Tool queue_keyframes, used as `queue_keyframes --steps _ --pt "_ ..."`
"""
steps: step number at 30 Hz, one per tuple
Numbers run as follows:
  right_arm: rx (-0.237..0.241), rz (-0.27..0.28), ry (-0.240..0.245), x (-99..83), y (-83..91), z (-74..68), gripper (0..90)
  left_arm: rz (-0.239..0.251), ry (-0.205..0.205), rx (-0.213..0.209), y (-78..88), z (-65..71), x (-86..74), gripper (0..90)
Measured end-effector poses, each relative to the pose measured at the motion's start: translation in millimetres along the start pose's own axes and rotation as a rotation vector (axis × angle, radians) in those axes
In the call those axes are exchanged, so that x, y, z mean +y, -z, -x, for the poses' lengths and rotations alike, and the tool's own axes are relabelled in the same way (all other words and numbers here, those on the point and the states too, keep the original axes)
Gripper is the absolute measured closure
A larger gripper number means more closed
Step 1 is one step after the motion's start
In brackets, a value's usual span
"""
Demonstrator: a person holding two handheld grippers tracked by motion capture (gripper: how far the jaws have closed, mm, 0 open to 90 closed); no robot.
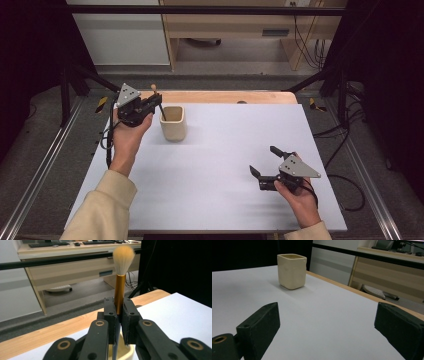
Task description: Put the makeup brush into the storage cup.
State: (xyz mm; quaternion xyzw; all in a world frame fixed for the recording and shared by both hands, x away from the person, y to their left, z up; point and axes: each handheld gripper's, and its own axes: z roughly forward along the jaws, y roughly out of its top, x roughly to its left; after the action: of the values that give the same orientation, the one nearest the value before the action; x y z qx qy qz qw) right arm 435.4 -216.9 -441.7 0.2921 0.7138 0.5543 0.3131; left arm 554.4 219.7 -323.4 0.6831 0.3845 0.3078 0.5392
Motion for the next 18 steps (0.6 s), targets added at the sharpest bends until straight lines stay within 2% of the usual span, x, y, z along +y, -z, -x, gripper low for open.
queue_keyframes --steps 5,10,18 --pt "0.001 -0.002 0.001 -0.1 -0.2 -0.5 6.5 0.011 -0.009 0.013 -5.4 -3.3 -3.0 83.1" --pt "0.003 -0.006 -0.001 -0.6 -0.8 -0.6 6.5 0.017 0.001 0.015 -10.6 -6.9 -7.7 83.1" --pt "0.006 -0.010 -0.004 -1.2 -1.6 -0.6 6.3 -0.002 -0.012 0.012 -16.9 -7.3 -14.8 83.1"
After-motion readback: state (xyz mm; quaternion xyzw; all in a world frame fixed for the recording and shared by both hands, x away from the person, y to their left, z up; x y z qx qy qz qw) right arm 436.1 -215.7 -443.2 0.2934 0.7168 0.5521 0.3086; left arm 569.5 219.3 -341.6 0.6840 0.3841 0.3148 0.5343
